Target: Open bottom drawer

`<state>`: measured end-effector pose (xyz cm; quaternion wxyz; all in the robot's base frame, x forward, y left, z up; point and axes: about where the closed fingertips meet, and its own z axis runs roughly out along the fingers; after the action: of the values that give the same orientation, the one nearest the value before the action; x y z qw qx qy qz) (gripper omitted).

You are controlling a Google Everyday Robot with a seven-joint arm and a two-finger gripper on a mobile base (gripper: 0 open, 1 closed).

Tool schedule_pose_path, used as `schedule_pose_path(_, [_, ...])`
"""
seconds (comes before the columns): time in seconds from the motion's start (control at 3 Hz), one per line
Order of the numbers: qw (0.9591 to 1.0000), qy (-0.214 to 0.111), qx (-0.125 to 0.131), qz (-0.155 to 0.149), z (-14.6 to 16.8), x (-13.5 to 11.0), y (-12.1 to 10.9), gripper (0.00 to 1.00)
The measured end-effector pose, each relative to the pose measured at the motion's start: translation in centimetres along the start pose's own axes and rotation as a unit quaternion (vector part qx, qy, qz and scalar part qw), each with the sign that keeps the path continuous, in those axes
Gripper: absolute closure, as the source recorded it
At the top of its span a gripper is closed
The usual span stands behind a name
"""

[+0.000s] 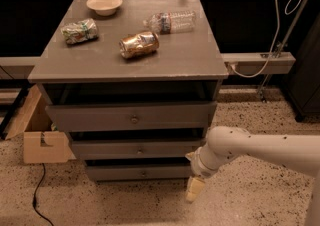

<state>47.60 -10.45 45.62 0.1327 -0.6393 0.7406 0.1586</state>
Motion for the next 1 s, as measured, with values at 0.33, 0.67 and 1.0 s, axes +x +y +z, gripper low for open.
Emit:
schedule_pose_path(0.33, [0.9994,-0.005,0.009,-0.032,3.8,0.8,-3.3,0.00])
schedule_pose_path(0.67, [0.9982,-0.017,0.005,-0.057,9.8,2.1,-5.6,0.00])
schedule_pose_path(1.0, [0.9975,-0.028,0.003,-0.065,13.8,3.2,-6.5,0.00])
